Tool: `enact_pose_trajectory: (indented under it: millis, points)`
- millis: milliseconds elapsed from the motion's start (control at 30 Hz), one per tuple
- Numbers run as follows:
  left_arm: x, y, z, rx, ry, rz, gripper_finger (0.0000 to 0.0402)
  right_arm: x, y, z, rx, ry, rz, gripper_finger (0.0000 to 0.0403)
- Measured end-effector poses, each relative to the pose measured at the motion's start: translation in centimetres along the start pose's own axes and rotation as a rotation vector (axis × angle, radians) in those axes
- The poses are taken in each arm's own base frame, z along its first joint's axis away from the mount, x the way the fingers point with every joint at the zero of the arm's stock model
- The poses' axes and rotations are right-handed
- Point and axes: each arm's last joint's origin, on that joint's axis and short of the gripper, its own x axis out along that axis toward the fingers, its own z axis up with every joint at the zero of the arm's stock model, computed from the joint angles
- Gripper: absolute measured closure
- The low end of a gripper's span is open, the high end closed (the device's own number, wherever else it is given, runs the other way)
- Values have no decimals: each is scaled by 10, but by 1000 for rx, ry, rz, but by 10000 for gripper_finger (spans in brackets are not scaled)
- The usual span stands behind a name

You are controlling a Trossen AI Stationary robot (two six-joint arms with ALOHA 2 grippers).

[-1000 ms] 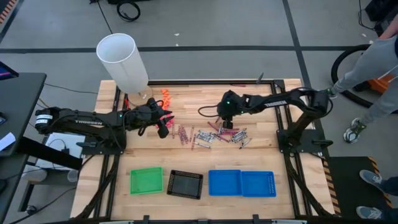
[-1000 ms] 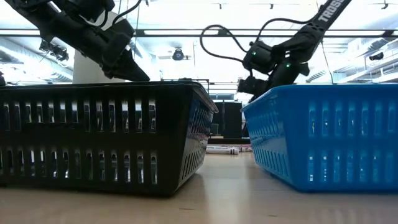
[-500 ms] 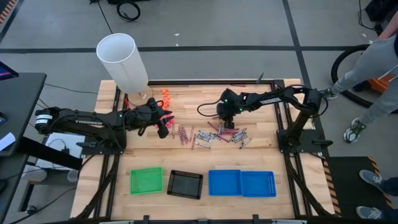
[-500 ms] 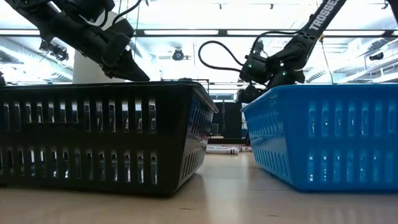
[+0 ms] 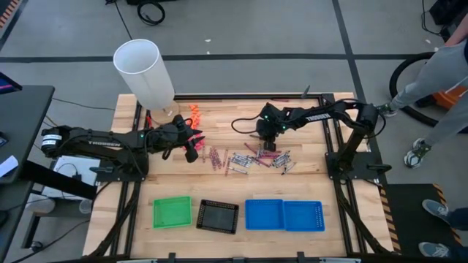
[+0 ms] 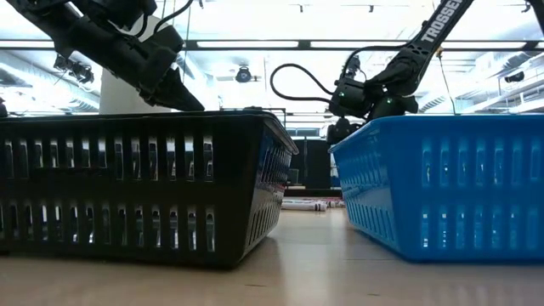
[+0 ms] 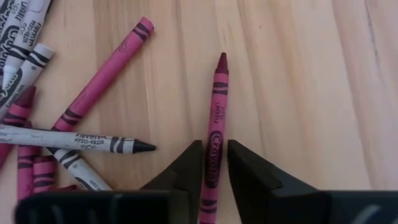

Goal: Sort crayons
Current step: Put the red crayon into the left blue bin

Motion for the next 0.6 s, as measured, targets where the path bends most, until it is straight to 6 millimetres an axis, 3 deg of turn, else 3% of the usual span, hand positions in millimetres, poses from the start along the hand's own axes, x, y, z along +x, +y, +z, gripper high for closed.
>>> enact_pose_trajectory:
  millis: [200,367,600]
  points:
    - [0,0,0,4,0,0,283,-2,0,1,16,-5,-28,380]
    - [0,0,0,12,0,0,283,-11,2,4,12,0,-88,369]
    - [0,0,0,12,0,0,283,-29,8,22,13,-61,-98,361]
